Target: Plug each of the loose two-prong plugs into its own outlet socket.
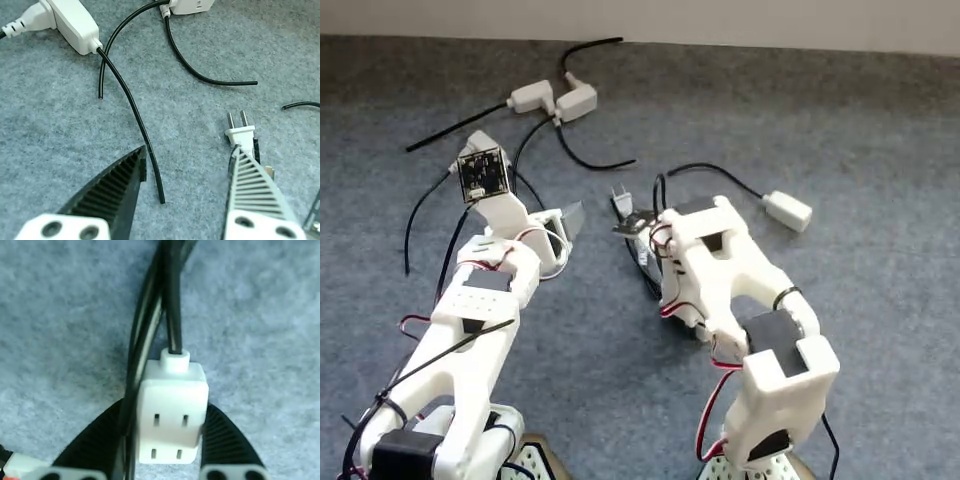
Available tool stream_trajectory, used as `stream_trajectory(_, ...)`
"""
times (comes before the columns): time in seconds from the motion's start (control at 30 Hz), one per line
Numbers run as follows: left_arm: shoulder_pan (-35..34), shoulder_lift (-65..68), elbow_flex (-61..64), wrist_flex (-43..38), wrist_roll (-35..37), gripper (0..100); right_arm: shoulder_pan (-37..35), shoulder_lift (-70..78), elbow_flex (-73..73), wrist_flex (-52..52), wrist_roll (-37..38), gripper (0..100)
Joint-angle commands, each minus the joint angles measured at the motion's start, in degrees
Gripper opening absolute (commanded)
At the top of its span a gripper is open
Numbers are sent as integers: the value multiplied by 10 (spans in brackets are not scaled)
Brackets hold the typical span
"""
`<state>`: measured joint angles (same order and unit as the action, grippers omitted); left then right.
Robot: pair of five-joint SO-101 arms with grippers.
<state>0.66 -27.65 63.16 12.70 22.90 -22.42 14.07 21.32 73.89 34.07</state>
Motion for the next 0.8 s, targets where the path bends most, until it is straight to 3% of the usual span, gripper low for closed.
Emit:
stream_trajectory(0.0, -3, -16, -5, -14, 3, 266, -38, -20, -5, -44, -21, 153)
stream_trajectory(0.17, -3, -16, -5, -14, 3, 266, -41, -21, -43, 11, -18, 274)
stream_trajectory(0.4, -3, -16, -3, -27, 3, 266, -41, -20, -277, 210, -2, 276)
stream_trajectory(0.5, -3, -16, -3, -27, 3, 266, -41, -16, -393, 255, -57, 276)
stream_trajectory(0.6, -3, -16, -3, -27, 3, 266, -40, -15, -473, 257, -102, 276)
stream_trajectory(0.77, -3, -16, -3, -27, 3, 266, -38, -6, -455, 175, -188, 276)
